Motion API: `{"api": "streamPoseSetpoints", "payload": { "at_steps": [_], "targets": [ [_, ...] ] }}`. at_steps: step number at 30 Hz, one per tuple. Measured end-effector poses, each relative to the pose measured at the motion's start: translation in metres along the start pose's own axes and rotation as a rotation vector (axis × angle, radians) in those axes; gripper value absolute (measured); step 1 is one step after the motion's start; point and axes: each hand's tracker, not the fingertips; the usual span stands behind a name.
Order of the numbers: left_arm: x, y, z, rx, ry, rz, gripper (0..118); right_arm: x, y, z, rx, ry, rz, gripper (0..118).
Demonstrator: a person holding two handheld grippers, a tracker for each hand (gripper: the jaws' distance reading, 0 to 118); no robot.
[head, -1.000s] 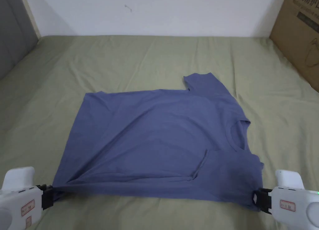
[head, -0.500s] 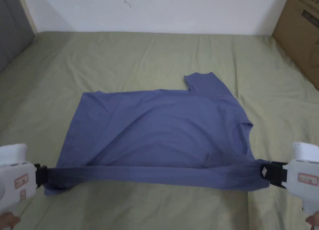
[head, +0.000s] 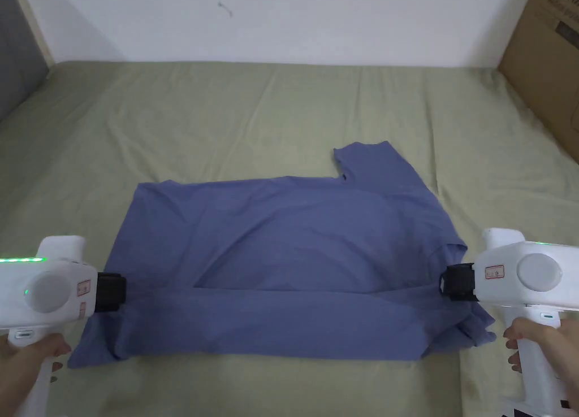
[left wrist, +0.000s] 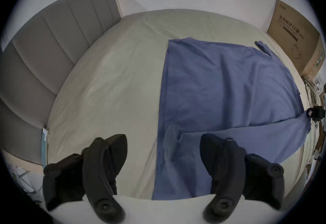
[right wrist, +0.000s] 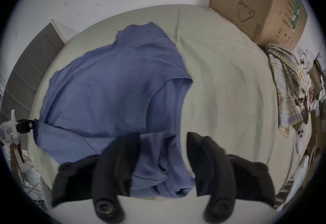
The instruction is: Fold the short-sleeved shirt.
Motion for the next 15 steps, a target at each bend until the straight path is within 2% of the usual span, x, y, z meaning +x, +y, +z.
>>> {"api": "streamPoseSetpoints", "payload": {
  "at_steps": [6, 7, 8, 9, 10, 11, 13, 15],
  "targets": [
    [-0.031, -0.013, 0.04, 0.049, -0.028, 0.048, 87, 0.01, -0.014, 0.042, 0.078, 0.034, -0.03, 64],
    [-0.034, -0.018, 0.048, 0.058, -0.043, 0.05, 78, 0.011, -0.02, 0.051, 0.096, 0.04, -0.033, 63],
    [-0.036, -0.027, 0.058, 0.069, -0.065, 0.051, 59, 0.012, -0.028, 0.06, 0.108, 0.042, -0.038, 60],
    [-0.037, -0.037, 0.067, 0.085, -0.094, 0.052, 34, 0.013, -0.037, 0.068, 0.12, 0.049, -0.041, 46],
    [-0.038, -0.044, 0.073, 0.095, -0.11, 0.048, 0, 0.014, -0.047, 0.075, 0.126, 0.056, -0.042, 7],
    [-0.038, -0.055, 0.077, 0.086, -0.11, 0.049, 0, 0.015, -0.057, 0.079, 0.126, 0.064, -0.038, 0],
    [-0.037, -0.077, 0.082, 0.063, -0.131, 0.043, 0, 0.013, -0.078, 0.083, 0.119, 0.046, -0.055, 0],
    [-0.033, -0.093, 0.081, 0.04, -0.155, 0.055, 0, 0.011, -0.095, 0.082, 0.089, 0.059, -0.022, 0]
  ]
}}
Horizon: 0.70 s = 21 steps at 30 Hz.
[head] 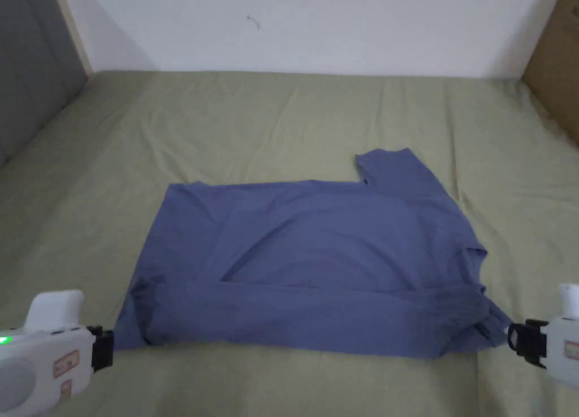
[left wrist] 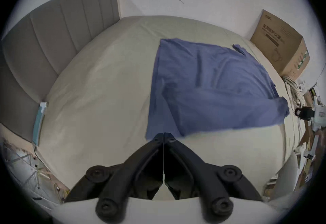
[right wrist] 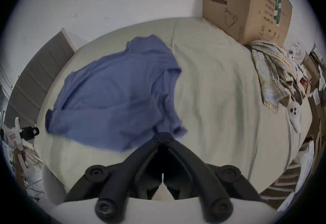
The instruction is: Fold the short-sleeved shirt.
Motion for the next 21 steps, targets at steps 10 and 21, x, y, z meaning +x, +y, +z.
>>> {"api": "streamPoseSetpoints", "payload": {
  "at_steps": [10, 21],
  "targets": [
    [-0.007, 0.014, -0.047, -0.016, 0.057, 0.041, 88, 0.011, -0.031, -0.016, -0.041, 0.004, -0.098, 0],
    [-0.011, 0.02, -0.068, -0.071, 0.07, 0.107, 7, 0.015, -0.033, -0.011, -0.047, -0.014, -0.096, 46]
  ]
}}
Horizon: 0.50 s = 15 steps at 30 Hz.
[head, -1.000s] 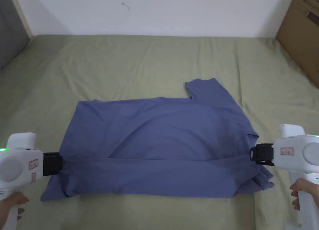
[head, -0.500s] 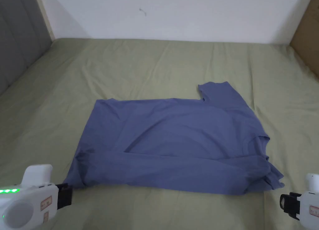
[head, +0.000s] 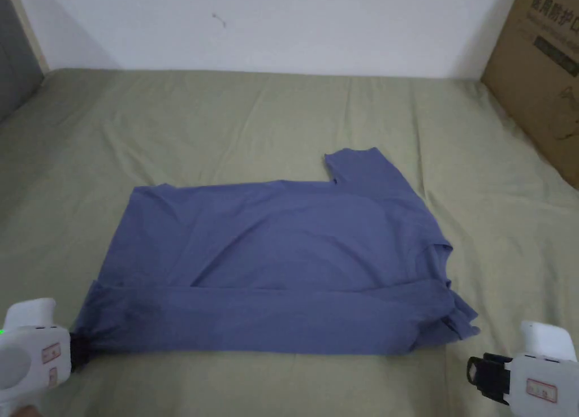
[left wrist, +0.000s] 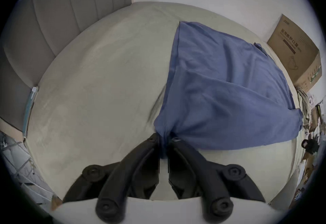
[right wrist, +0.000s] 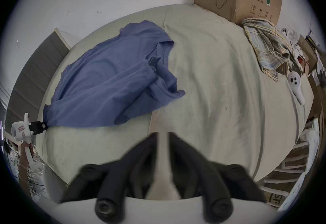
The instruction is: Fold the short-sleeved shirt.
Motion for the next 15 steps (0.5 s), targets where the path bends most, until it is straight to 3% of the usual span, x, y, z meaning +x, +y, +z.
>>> {"api": "streamPoseSetpoints", "payload": {
  "at_steps": [1, 2, 9, 12, 13, 14, 15],
  "targets": [
    [0.002, 0.0, -0.001, -0.001, 0.007, -0.008, 7, 0.001, 0.004, -0.001, 0.002, -0.001, -0.001, 60],
    [0.006, -0.001, 0.003, -0.001, 0.014, -0.022, 7, 0.002, 0.009, -0.003, 0.008, -0.006, -0.002, 62],
    [0.013, 0.0, 0.018, 0.006, 0.022, -0.066, 7, -0.001, 0.044, -0.044, -0.008, -0.003, -0.032, 62],
    [0.014, 0.002, 0.021, 0.005, 0.025, -0.084, 7, -0.011, 0.051, -0.063, -0.044, 0.056, -0.011, 62],
    [0.015, 0.002, 0.023, 0.006, 0.026, -0.094, 7, -0.013, 0.053, -0.07, -0.067, 0.058, 0.009, 54],
    [0.015, 0.004, 0.023, 0.007, 0.028, -0.102, 7, -0.017, 0.053, -0.077, -0.091, 0.023, 0.042, 27],
    [0.016, 0.005, 0.024, 0.006, 0.029, -0.106, 7, -0.021, 0.053, -0.082, -0.095, -0.034, 0.051, 9]
  ]
}}
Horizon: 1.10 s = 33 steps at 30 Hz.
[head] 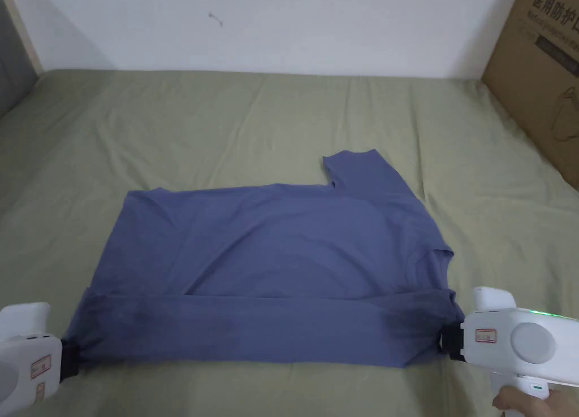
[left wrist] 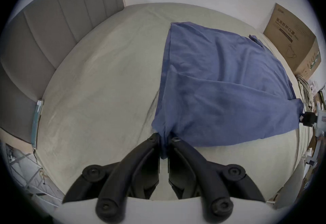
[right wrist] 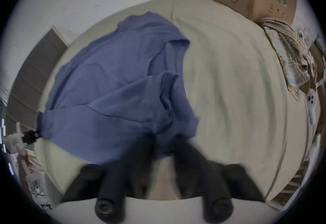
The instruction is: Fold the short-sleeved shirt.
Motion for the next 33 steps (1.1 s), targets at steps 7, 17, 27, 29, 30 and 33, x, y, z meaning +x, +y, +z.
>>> {"api": "streamPoseSetpoints", "payload": {
  "at_steps": [7, 17, 27, 29, 30, 33],
  "targets": [
    [-0.006, 0.007, 0.019, 0.016, -0.014, -0.008, 7, 0.01, -0.009, 0.038, 0.059, 0.078, -0.05, 9],
    [-0.012, -0.014, 0.06, 0.013, -0.013, -0.08, 7, 0.017, -0.04, 0.088, 0.077, 0.024, -0.005, 9],
    [-0.031, -0.091, 0.043, -0.092, 0.005, -0.066, 7, 0.034, -0.129, 0.084, -0.048, 0.008, -0.057, 9],
    [-0.028, -0.089, 0.044, -0.071, 0.017, -0.074, 9, 0.032, -0.128, 0.087, -0.021, 0.013, -0.064, 17],
    [-0.027, -0.087, 0.045, -0.066, 0.033, -0.083, 16, 0.031, -0.124, 0.09, -0.022, -0.011, -0.058, 32],
    [-0.027, -0.08, 0.051, -0.061, 0.077, -0.114, 81, 0.032, -0.113, 0.101, 0.023, -0.066, -0.016, 63]
  ]
}}
